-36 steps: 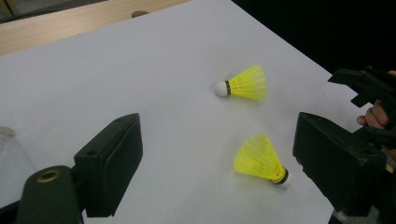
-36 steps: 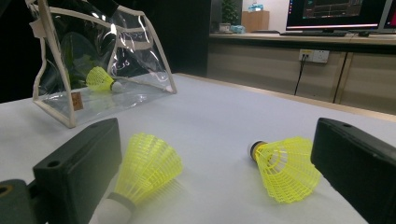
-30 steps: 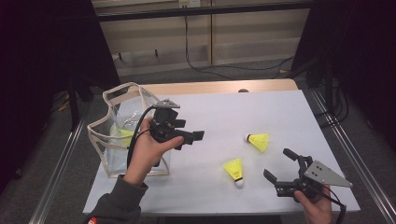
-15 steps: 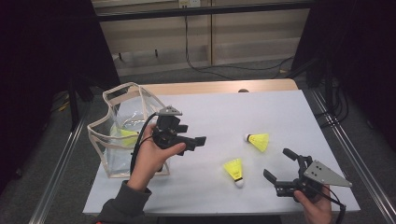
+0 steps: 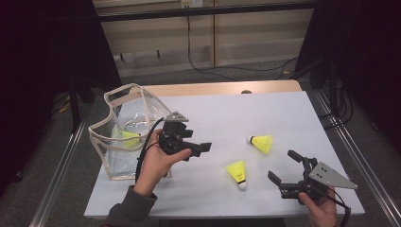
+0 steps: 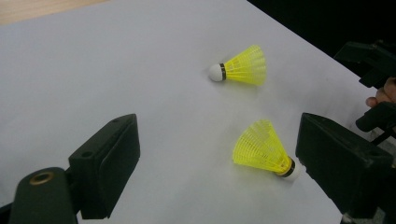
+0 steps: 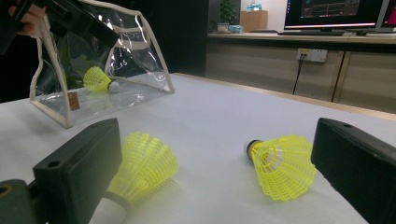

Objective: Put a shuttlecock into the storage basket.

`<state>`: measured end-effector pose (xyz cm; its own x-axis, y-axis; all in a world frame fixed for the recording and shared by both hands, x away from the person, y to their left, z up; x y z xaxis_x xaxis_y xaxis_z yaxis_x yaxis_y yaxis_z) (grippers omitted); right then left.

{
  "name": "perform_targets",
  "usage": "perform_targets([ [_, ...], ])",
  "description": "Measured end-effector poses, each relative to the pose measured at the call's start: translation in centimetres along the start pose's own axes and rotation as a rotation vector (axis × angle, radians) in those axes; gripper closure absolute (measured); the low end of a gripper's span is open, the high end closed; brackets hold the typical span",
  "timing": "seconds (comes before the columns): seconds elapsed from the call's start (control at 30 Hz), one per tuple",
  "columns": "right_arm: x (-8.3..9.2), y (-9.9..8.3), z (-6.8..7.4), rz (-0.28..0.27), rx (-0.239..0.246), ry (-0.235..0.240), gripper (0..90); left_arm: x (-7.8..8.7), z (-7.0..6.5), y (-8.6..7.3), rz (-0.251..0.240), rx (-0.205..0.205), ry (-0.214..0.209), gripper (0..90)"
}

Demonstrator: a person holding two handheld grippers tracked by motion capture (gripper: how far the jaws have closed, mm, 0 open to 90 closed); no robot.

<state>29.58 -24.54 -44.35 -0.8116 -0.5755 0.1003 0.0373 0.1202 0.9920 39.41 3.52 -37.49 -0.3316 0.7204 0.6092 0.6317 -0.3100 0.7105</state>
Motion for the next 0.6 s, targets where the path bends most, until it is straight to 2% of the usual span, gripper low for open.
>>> perform_targets([
  [0.17, 0.1, 0.0, -0.2, -0.001, 0.000, -0.006, 1.6, -0.7, -0.5, -0.2, -0.002, -0.020, -0.005, 13.4],
  [0.6, -0.2, 0.0, -0.1, 0.007, -0.004, -0.004, 2.0, -1.5, -0.9, -1.0, 0.001, -0.036, -0.015, 12.8],
])
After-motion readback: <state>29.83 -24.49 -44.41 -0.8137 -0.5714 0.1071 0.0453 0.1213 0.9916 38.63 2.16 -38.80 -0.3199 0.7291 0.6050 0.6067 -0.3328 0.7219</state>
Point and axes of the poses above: each handheld gripper's, and its own axes: x roughly backward along the jaws, y roughly out of its top, z roughly to its left, the point moved 7 cm from there along -x, roughly forward along the jaws, and after that the axes turned 7 degrees about x, right-handed, at the moved point
